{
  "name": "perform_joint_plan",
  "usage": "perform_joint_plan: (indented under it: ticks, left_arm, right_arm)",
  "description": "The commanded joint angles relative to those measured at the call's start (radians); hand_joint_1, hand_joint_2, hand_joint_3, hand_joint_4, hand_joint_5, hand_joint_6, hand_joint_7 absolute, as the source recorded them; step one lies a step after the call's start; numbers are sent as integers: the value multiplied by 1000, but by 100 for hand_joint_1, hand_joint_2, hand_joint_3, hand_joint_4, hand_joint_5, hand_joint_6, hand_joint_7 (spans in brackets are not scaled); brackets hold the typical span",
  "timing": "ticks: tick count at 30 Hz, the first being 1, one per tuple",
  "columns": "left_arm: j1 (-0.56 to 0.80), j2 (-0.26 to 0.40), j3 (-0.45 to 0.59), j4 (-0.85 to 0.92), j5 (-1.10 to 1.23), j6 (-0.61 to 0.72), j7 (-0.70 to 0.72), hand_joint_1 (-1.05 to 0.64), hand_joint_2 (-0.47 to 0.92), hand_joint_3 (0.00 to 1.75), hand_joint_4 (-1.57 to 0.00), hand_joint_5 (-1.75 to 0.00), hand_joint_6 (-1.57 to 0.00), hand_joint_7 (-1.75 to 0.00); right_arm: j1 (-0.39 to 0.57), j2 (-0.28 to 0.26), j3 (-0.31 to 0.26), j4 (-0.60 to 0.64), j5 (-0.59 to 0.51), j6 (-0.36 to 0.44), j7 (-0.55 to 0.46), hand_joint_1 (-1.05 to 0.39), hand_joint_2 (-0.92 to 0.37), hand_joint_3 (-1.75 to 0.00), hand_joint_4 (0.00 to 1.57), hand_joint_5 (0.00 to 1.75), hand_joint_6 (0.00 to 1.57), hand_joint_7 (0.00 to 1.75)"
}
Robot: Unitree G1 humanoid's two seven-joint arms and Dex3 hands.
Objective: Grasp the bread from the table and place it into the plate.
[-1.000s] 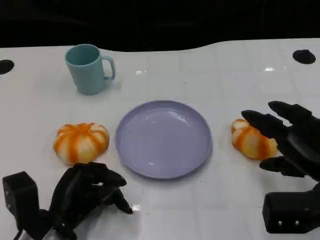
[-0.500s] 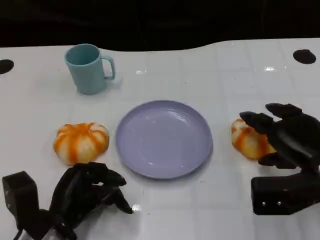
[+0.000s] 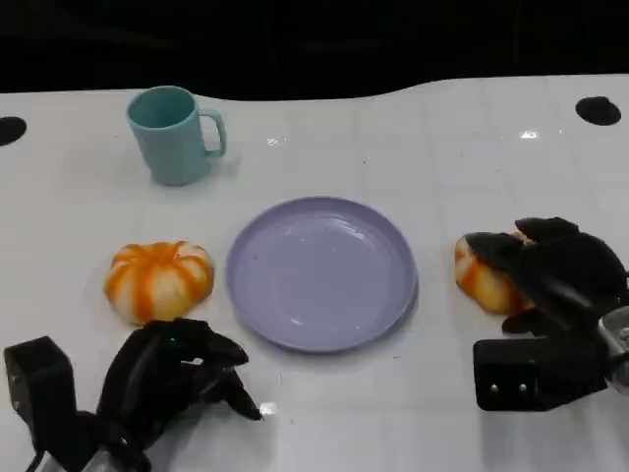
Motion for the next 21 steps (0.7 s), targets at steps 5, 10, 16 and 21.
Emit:
perform_joint_plan:
  ticks: [5, 10, 16, 21]
  left_arm:
    - [20, 12, 0, -21, 1, 4, 0, -105, 72, 0, -157, -59, -157, -21]
    - [23, 11, -1, -27, 3, 10, 5, -105, 71, 0, -157, -60, -157, -21]
    - [27, 9, -4, -35, 5, 8, 6, -105, 71, 0, -157, -60, -157, -22]
    - [32, 9, -7, -40, 6, 5, 6, -105, 71, 0, -157, -60, -157, -22]
  right_arm:
    - [-77, 36, 15, 179, 47, -57, -122, -29, -86, -1, 51, 18, 53, 7]
    - [-99, 47, 16, 269, 76, -158, -263, -19, -85, 0, 117, 49, 114, 13]
    - [-123, 53, 47, 344, 65, -203, -404, -9, -88, -6, 94, 168, 109, 93]
    - [-133, 57, 61, 366, 69, -228, -488, -8, -59, -60, 93, 174, 76, 171]
